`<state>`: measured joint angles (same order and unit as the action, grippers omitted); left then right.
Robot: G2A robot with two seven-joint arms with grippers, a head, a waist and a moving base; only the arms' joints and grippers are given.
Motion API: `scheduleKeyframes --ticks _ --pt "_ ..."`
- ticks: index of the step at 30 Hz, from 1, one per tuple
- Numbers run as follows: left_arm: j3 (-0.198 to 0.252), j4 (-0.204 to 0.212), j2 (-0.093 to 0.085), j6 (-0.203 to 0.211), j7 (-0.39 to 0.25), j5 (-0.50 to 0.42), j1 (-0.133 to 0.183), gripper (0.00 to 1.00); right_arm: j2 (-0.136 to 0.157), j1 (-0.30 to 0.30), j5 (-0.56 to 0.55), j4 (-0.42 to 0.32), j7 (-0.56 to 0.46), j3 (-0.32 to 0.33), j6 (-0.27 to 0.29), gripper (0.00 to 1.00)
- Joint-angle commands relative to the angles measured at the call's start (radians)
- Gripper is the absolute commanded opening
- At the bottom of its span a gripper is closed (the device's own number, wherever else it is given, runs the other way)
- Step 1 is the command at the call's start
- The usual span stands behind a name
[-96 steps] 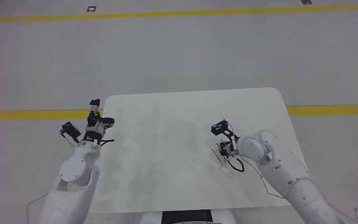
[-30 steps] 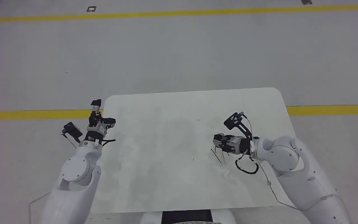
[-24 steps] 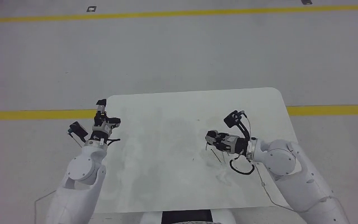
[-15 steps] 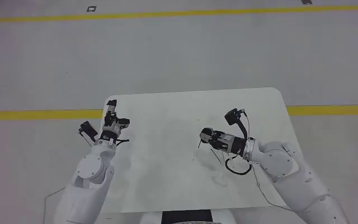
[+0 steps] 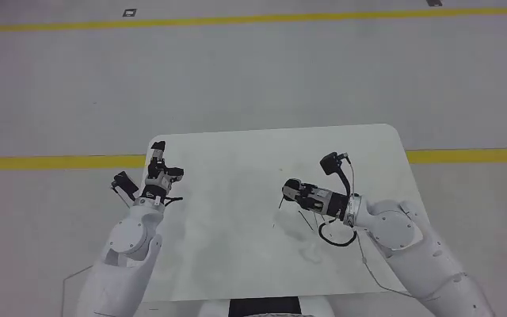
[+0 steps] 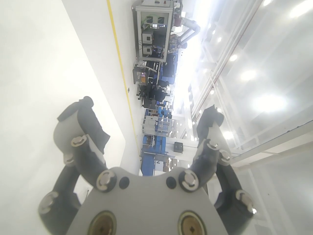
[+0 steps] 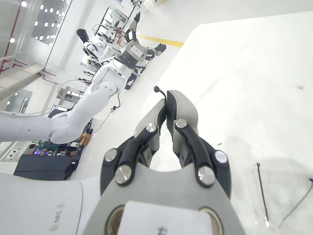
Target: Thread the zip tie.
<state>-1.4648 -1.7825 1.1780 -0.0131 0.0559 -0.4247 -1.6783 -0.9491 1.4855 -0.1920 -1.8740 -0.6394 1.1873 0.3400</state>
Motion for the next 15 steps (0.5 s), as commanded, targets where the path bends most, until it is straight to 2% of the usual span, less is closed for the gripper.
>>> scheduleKeyframes --ticks 1,3,5,7,9,12,15 --pt "0.000 0.000 0.000 0.000 0.000 0.000 0.000 1.00 0.000 0.000 0.000 0.000 0.000 0.000 0.000 0.00" --pt "0.008 -0.005 0.001 0.022 -0.016 0.013 0.007 1.00 -0.001 0.002 0.003 0.004 0.010 0.000 -0.005 0.00" --pt "0.019 -0.012 0.001 0.062 -0.035 0.059 0.010 1.00 -0.004 0.005 0.039 0.022 0.041 0.001 -0.016 0.00" --pt "0.035 -0.015 -0.001 0.119 -0.034 0.179 0.010 1.00 -0.008 0.004 0.106 0.048 0.059 0.010 -0.032 0.00" --pt "0.055 -0.008 0.001 0.169 -0.015 0.256 0.014 1.00 -0.010 -0.001 0.158 0.065 0.061 0.019 -0.038 0.00" --pt "0.100 0.004 0.006 0.223 0.009 0.353 0.037 1.00 -0.015 -0.009 0.305 0.097 0.038 0.026 -0.058 0.00" --pt "0.144 0.010 0.014 0.257 0.034 0.388 0.070 1.00 -0.019 -0.038 0.430 0.142 -0.009 0.031 -0.086 0.00"
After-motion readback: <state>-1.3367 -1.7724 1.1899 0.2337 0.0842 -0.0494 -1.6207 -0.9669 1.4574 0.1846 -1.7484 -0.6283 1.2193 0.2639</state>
